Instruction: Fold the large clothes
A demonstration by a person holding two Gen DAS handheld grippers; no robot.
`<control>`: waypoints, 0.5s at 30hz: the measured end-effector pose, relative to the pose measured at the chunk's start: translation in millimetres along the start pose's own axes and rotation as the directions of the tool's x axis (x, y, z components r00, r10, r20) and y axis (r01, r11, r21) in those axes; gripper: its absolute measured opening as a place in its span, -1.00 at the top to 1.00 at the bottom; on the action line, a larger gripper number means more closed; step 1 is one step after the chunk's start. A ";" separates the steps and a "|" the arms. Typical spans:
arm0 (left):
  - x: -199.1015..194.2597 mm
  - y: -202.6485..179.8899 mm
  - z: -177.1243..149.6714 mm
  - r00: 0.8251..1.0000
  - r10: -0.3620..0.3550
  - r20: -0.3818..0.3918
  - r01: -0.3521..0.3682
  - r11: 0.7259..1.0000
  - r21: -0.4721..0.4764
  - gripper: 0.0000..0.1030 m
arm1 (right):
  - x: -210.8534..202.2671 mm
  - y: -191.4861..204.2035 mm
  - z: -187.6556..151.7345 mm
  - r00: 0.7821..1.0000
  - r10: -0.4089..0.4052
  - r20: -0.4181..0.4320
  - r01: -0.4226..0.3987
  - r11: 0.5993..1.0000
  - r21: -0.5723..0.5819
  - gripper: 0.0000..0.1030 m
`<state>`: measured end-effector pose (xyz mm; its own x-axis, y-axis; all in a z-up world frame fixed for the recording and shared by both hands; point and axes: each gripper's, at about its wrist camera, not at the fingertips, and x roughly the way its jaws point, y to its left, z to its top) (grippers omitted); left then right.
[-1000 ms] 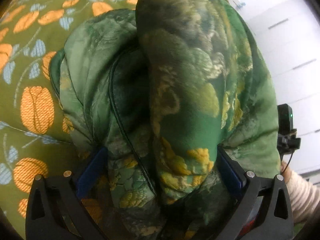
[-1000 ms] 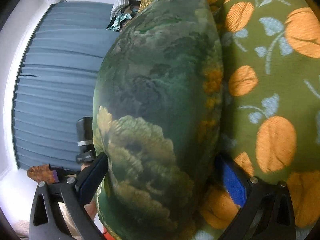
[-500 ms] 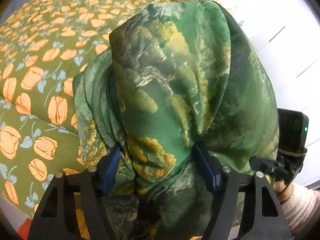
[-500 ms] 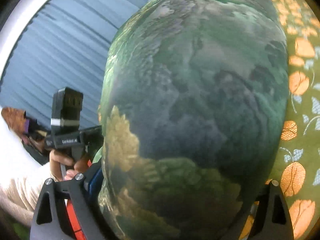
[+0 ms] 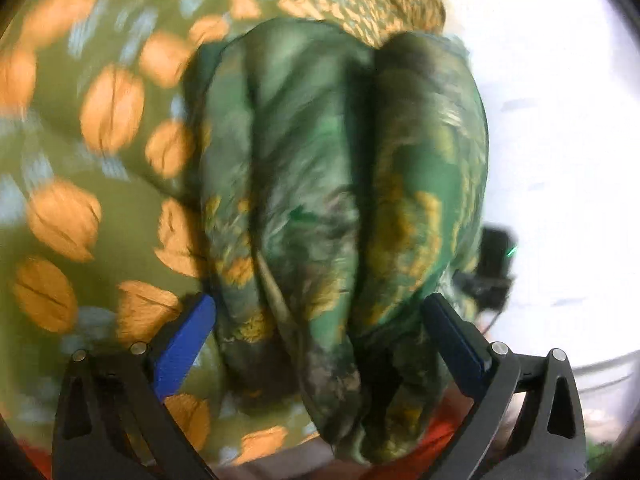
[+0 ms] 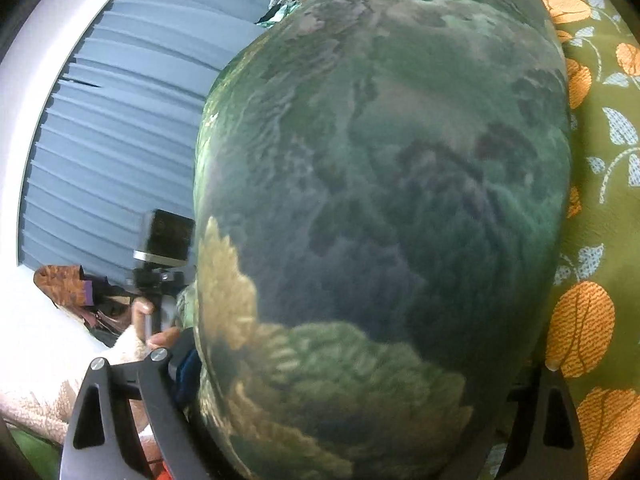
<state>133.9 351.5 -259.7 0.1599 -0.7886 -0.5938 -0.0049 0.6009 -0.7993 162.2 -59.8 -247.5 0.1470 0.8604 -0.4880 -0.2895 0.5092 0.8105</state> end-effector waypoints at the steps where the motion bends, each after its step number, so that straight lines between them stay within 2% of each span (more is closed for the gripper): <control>1: 8.6 6.6 -1.5 1.000 -0.007 0.001 0.007 1.000 -0.008 -0.99 | 0.1 1.5 2.5 1.000 0.004 -0.003 -0.004 1.000 0.006 -0.81; 5: 24.1 13.3 10.5 1.000 -0.003 -0.023 0.004 0.999 0.048 -1.00 | 11.0 -5.6 -4.6 0.999 0.019 -0.029 -0.018 0.999 0.032 -0.82; 7: 23.0 12.1 13.0 1.000 0.003 0.011 -0.004 0.998 0.066 -1.00 | 11.5 -10.4 -0.7 0.999 0.033 -0.035 -0.032 0.999 0.044 -0.83; 9: 46.6 10.3 12.3 0.998 0.068 0.012 -0.069 0.994 0.086 -1.00 | 12.2 -15.2 4.1 0.998 0.050 -0.043 -0.048 0.997 0.060 -0.96; 11: 63.6 -1.0 14.4 0.992 0.126 0.007 -0.126 0.985 0.115 -1.00 | 20.1 -22.3 9.6 0.996 0.030 -0.085 -0.025 0.998 0.066 -0.96; 13: 70.9 -7.4 18.2 0.990 0.143 -0.012 -0.141 0.983 0.116 -0.99 | 22.6 -21.0 11.4 0.995 -0.001 -0.095 0.005 0.999 0.042 -0.93; 14: 70.8 -9.9 17.5 0.989 0.145 -0.013 -0.143 0.984 0.109 -0.95 | 20.7 -18.8 11.4 0.996 -0.021 -0.085 0.023 0.999 0.022 -0.88; 15: 66.8 -15.3 13.5 0.991 0.131 -0.011 -0.129 0.987 0.096 -0.73 | 18.6 -14.5 10.8 0.996 -0.044 -0.073 0.044 0.999 -0.008 -0.84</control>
<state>157.9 291.5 -285.9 0.1475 -0.7047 -0.6940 0.0690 0.7073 -0.7035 179.4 -51.0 -264.8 0.0899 0.8330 -0.5460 -0.2899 0.5464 0.7858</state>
